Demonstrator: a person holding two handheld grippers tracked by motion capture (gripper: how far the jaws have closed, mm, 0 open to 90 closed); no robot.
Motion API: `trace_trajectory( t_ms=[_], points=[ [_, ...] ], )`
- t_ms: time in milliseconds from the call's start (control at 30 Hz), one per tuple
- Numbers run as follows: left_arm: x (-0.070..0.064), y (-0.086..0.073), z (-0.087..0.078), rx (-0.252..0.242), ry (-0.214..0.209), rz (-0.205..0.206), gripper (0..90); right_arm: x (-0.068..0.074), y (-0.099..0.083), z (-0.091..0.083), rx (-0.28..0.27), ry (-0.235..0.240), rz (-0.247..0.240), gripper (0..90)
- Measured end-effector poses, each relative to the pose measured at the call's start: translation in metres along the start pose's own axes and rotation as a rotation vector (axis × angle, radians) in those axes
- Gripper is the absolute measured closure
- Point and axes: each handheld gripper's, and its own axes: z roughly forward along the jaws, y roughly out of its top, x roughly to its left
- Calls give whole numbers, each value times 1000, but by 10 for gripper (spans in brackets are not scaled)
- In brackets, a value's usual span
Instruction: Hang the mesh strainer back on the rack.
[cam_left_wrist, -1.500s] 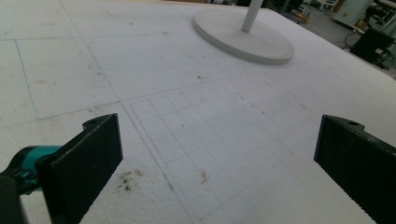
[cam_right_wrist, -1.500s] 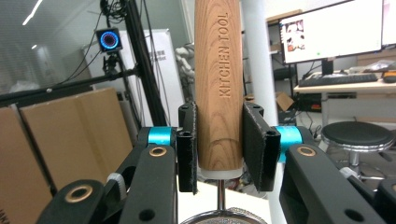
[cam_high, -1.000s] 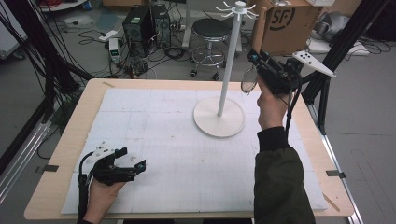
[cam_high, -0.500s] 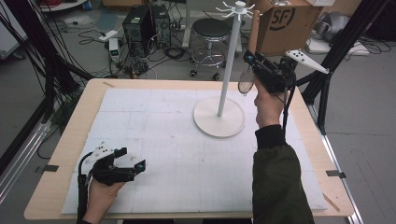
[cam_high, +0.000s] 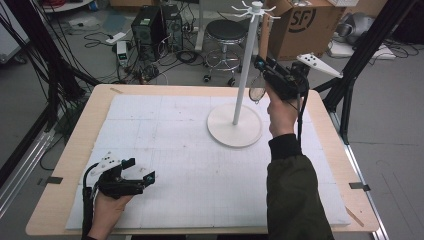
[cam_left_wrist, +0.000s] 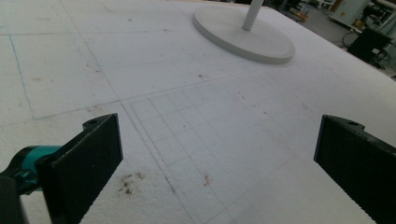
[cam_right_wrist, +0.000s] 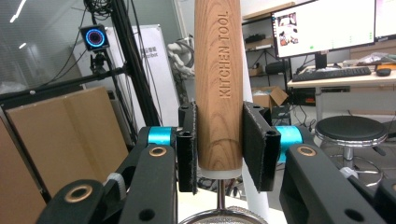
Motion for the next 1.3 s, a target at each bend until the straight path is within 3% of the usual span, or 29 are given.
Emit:
trace_trajectory(
  t_ms=[133, 467, 600, 733, 933, 1100, 1300],
  points=[
    [-1, 0, -1, 2, 0, 3, 17, 1, -2, 0, 11, -24, -31, 687],
    [-1, 0, 0, 0, 1, 0, 17, 0, -4, 2, 11, -32, -45, 667],
    [0, 0, -1, -1, 2, 2, 17, 2, -6, 4, 14, -41, -46, 492],
    [0, 0, -2, -5, -1, 2, 17, 4, -7, 5, 20, -57, -52, 389],
    [0, 0, -1, 0, 2, 0, 17, 6, -10, 5, 44, -38, -64, 336],
    [-2, -1, -4, -5, 11, 7, 17, 7, -21, -2, 61, -14, -35, 260],
    [-7, -1, -6, -13, -4, 20, 17, 15, -34, -12, 80, 4, -63, 206]
  ],
)
